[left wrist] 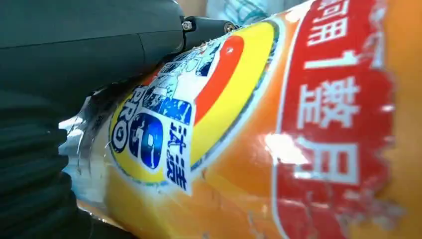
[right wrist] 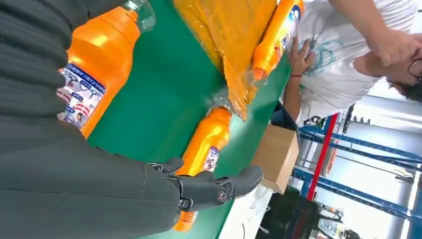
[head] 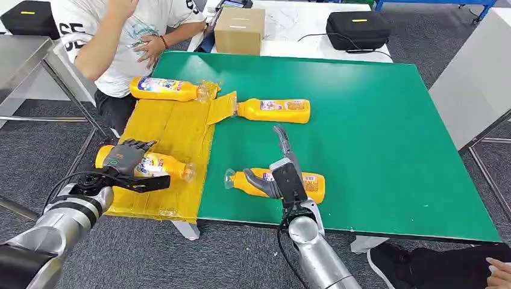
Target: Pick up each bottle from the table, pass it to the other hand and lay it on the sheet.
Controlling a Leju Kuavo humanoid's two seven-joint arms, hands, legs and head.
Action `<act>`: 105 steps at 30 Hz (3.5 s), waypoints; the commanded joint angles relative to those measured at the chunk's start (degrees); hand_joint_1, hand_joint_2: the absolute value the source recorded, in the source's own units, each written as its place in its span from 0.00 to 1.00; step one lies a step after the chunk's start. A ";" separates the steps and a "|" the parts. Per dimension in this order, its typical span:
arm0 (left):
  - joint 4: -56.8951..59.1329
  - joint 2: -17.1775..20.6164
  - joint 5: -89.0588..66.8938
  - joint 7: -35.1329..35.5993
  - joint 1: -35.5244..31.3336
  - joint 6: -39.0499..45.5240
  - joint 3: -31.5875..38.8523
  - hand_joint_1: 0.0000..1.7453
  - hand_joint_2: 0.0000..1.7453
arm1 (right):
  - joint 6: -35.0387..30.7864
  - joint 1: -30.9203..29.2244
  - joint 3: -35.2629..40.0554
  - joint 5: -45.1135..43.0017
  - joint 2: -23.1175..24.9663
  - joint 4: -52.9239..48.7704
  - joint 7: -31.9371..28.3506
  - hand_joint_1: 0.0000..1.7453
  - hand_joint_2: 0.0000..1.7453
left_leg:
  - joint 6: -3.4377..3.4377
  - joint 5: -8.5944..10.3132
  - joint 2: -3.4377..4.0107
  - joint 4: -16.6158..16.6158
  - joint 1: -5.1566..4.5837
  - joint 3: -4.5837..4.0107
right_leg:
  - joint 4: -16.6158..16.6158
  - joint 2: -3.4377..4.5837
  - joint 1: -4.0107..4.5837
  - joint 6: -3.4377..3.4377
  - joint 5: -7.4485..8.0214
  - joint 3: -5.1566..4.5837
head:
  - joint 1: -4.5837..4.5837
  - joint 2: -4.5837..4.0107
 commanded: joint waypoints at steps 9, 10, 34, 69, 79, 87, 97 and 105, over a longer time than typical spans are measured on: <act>3.01 -1.14 1.61 -3.99 1.95 0.48 -0.59 0.00 1.00 | 0.91 -2.50 0.22 -0.03 -0.94 3.87 -0.07 0.00 1.00 | 0.00 -0.04 0.06 -0.08 -0.04 0.18 | -0.05 0.09 -0.03 -0.03 -0.03 0.16 | 0.00 0.00; 2.86 -1.21 1.86 -4.70 1.99 0.70 -0.34 0.00 1.00 | 1.07 -2.50 0.06 -0.09 -0.93 3.93 -0.04 0.00 1.00 | -0.01 -0.06 0.07 -0.11 -0.02 0.25 | -0.08 0.10 -0.01 -0.05 -0.05 0.23 | 0.00 0.00; -1.30 -0.83 10.19 -15.30 5.87 6.42 5.99 0.00 1.00 | 2.75 -3.28 -0.98 0.72 -1.26 6.94 0.22 0.00 1.00 | -0.02 -0.11 0.05 0.00 0.01 0.07 | -0.03 0.09 0.01 -0.06 -0.09 0.05 | 0.02 0.00; -36.05 -10.66 60.16 -24.24 18.42 -11.37 29.37 0.00 1.00 | 2.31 -4.35 3.15 18.59 -7.16 4.69 14.04 0.00 1.00 | 0.06 -0.05 -0.27 0.01 -0.02 -0.31 | -0.04 -0.16 0.00 -0.02 -0.14 -0.23 | 0.02 0.00; -33.52 -18.49 59.62 -21.89 18.14 -16.11 32.42 0.00 1.00 | 4.85 -1.35 3.36 24.78 -10.03 3.10 19.67 0.00 1.00 | 0.08 -0.05 -0.29 0.02 -0.08 -0.44 | -0.06 -0.16 -0.05 0.00 -0.12 -0.30 | 0.02 0.00; -34.15 -24.33 63.75 -14.58 18.41 -18.67 26.93 0.00 1.00 | 6.02 0.32 2.76 31.96 -12.69 5.15 25.63 0.00 1.00 | 0.12 -0.05 -0.54 0.03 -0.09 -0.43 | -0.09 -0.40 -0.04 0.02 -0.18 -0.26 | 0.00 0.00; -36.90 -23.35 66.87 -13.62 20.36 -19.85 22.84 0.00 1.00 | 14.27 -6.40 5.27 39.55 -16.52 9.60 30.07 1.00 1.00 | 0.11 -0.08 -0.20 0.04 -0.12 -0.46 | -0.08 -0.04 -0.08 0.01 -0.07 -0.35 | 0.00 0.00; -36.03 -23.11 66.85 -14.13 19.78 -21.05 22.85 0.00 1.00 | 17.35 -10.34 6.60 38.81 -16.42 14.52 29.42 1.00 1.00 | 0.12 0.00 -0.23 0.02 -0.10 -0.53 | -0.10 -0.08 -0.05 0.04 0.00 -0.44 | -0.02 0.00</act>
